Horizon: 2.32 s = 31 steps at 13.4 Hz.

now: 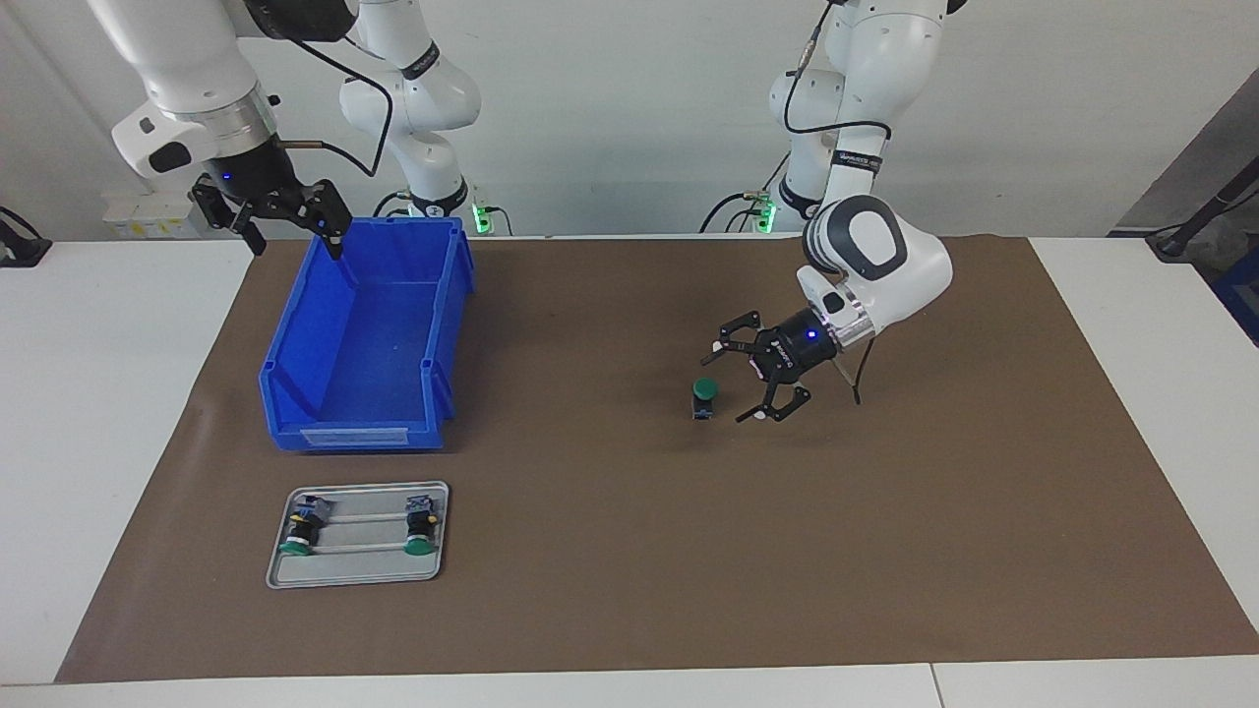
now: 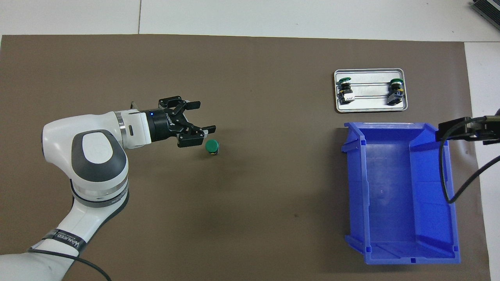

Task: Place and press button with both arms

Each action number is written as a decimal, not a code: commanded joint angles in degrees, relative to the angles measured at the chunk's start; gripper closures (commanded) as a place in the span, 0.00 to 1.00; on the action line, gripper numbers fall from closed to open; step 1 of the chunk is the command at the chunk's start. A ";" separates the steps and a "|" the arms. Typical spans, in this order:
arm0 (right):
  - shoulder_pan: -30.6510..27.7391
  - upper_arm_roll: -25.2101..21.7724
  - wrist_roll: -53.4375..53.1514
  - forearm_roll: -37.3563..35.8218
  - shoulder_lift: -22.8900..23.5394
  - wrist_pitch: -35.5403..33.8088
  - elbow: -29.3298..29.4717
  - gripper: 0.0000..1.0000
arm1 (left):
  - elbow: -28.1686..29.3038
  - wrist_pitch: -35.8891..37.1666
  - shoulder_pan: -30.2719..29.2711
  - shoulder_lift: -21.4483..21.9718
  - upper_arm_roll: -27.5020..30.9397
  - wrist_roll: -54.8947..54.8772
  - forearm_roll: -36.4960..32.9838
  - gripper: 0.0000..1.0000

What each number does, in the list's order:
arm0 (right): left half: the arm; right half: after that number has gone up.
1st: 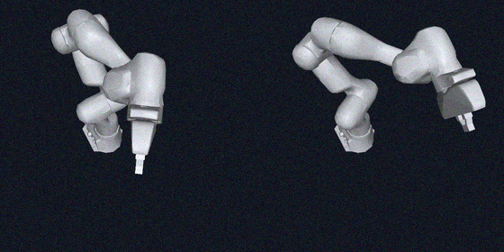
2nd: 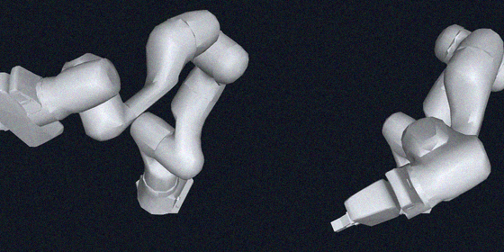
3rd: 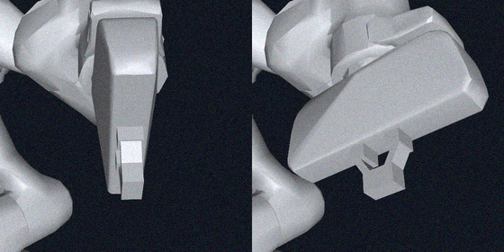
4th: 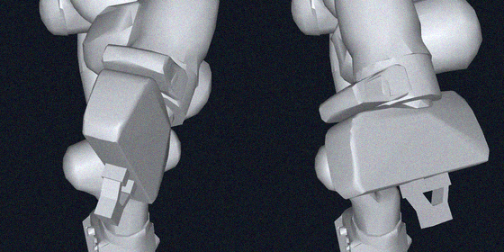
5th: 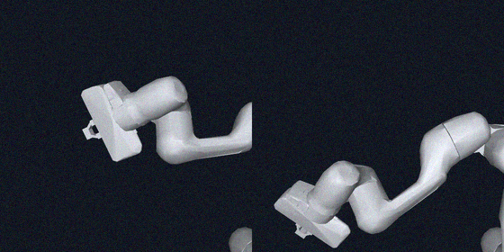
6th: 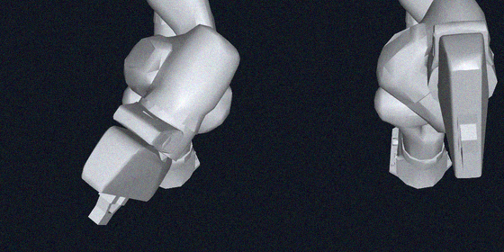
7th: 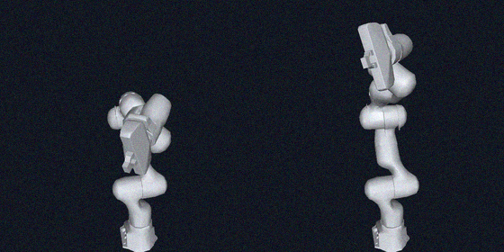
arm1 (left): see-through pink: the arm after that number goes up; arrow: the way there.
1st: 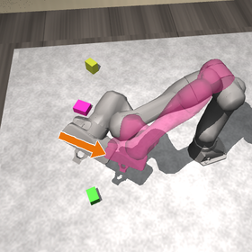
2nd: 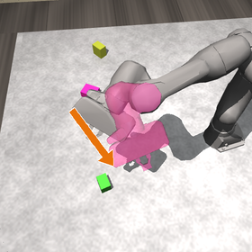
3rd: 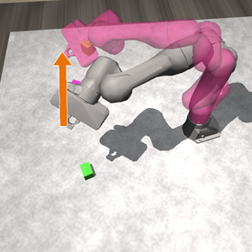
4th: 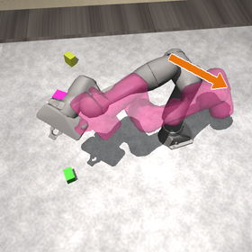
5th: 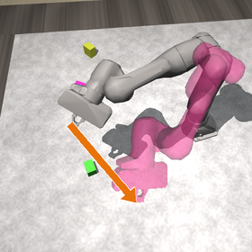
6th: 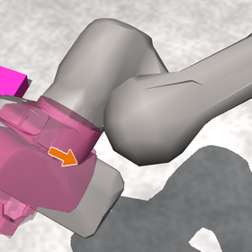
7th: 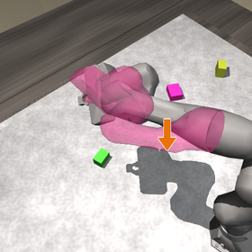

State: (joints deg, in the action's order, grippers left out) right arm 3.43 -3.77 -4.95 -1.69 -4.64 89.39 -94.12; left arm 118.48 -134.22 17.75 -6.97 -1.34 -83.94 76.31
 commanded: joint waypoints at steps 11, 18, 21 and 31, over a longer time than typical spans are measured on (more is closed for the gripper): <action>-0.18 0.17 0.03 0.11 -1.16 -0.35 -0.98 0.00 | -7.53 15.44 0.88 7.85 0.46 69.33 -62.66 0.00; -0.18 0.17 0.03 0.11 -1.16 -0.35 -0.98 0.00 | -11.25 24.89 1.93 7.41 0.19 88.46 -78.51 0.08; -0.18 0.17 0.03 0.11 -1.16 -0.35 -0.98 0.00 | -11.25 24.27 5.44 6.97 0.11 97.18 -78.51 0.31; -0.18 0.17 0.03 0.11 -1.16 -0.35 -0.98 0.00 | -9.93 11.18 10.63 -0.75 0.10 106.79 -71.83 1.00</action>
State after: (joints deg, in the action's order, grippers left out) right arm 3.43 -3.77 -4.95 -1.69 -4.64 89.39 -94.12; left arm 107.86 -120.03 27.56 -6.16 -2.02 21.63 3.42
